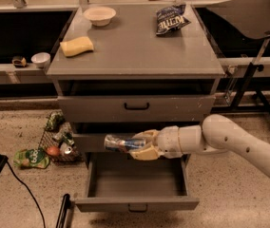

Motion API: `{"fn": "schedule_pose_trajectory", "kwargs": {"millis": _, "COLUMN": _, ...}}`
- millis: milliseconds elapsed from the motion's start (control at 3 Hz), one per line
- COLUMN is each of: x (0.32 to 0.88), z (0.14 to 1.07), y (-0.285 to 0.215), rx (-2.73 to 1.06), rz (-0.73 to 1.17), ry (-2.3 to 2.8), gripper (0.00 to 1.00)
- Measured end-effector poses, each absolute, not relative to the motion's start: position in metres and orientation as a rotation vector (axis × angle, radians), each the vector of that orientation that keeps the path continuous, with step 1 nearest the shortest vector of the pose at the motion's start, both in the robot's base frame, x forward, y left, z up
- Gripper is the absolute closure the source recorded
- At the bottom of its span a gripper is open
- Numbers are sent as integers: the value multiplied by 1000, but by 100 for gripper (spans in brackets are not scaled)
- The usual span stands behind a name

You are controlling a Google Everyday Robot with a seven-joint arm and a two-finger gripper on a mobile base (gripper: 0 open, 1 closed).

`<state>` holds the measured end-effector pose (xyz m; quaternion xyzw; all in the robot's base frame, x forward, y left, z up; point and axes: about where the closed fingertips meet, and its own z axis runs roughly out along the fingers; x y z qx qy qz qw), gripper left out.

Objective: Place redbull can into bottom drawer

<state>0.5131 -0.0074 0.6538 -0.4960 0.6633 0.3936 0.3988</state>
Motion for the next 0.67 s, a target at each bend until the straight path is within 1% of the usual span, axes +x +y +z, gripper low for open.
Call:
{"fn": "schedule_pose_trajectory", "kwargs": {"millis": 333, "x": 509, "z": 597, "y": -38, "rx": -1168, "rz": 1002, "ry": 1759, "gripper": 100}}
{"fn": "schedule_pose_trajectory", "kwargs": {"millis": 667, "x": 503, "z": 544, "y": -55, "rx": -1086, "rz": 1048, "ry": 1821, "gripper": 100}}
